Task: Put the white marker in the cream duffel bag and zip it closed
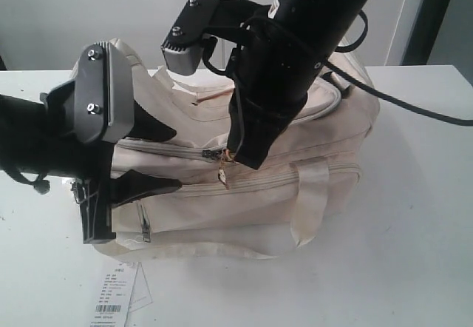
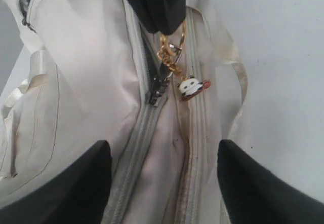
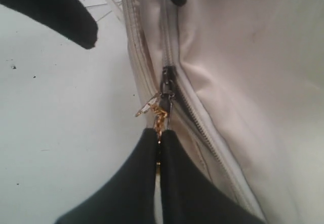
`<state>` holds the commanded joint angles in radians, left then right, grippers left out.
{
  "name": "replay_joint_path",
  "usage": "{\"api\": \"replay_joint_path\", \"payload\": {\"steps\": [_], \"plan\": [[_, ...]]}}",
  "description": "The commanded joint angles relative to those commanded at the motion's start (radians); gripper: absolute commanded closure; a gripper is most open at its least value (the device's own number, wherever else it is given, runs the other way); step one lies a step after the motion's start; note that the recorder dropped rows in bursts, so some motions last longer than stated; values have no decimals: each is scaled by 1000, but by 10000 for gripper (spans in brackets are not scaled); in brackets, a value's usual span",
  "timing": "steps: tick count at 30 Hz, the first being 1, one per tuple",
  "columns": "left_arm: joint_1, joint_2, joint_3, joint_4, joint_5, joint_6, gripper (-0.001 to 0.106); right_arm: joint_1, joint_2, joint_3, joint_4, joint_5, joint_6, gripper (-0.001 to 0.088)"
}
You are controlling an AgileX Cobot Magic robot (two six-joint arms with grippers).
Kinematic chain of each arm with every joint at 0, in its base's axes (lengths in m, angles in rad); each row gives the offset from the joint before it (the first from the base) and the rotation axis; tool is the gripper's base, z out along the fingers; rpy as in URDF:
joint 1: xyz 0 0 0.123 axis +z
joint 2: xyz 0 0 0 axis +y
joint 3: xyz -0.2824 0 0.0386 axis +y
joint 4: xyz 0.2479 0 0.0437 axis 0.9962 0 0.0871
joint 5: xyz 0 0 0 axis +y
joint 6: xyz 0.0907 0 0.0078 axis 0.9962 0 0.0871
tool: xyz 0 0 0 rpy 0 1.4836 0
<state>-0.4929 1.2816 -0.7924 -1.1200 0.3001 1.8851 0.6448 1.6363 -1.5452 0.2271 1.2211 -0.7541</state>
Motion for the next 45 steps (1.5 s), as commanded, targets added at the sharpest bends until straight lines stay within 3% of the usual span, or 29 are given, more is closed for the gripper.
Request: {"api": "replay_joint_path", "payload": {"steps": [7,13,19,22,26,30,31,45], "plan": [[0,3,-15,-86,6,0,433,0,0,0,0,0,0,868],[0,3,-15,-84,8,0,654,0,0,0,0,0,0,868],[0,23,-12,-82,11,-7,463,0,0,0,0,0,0,868],[0,34,-12,-82,15,-7,481,0,0,0,0,0,0,868],[0,38,-12,-82,-2,-7,624,0,0,0,0,0,2,868],[0,38,-12,-82,-1,-7,908,0,0,0,0,0,-2,868],[0,38,-12,-82,-1,-15,1054,0,0,0,0,0,-2,868],[0,21,-12,-82,-39,-62,1053,0,-72,0,-53,0,-2,868]]}}
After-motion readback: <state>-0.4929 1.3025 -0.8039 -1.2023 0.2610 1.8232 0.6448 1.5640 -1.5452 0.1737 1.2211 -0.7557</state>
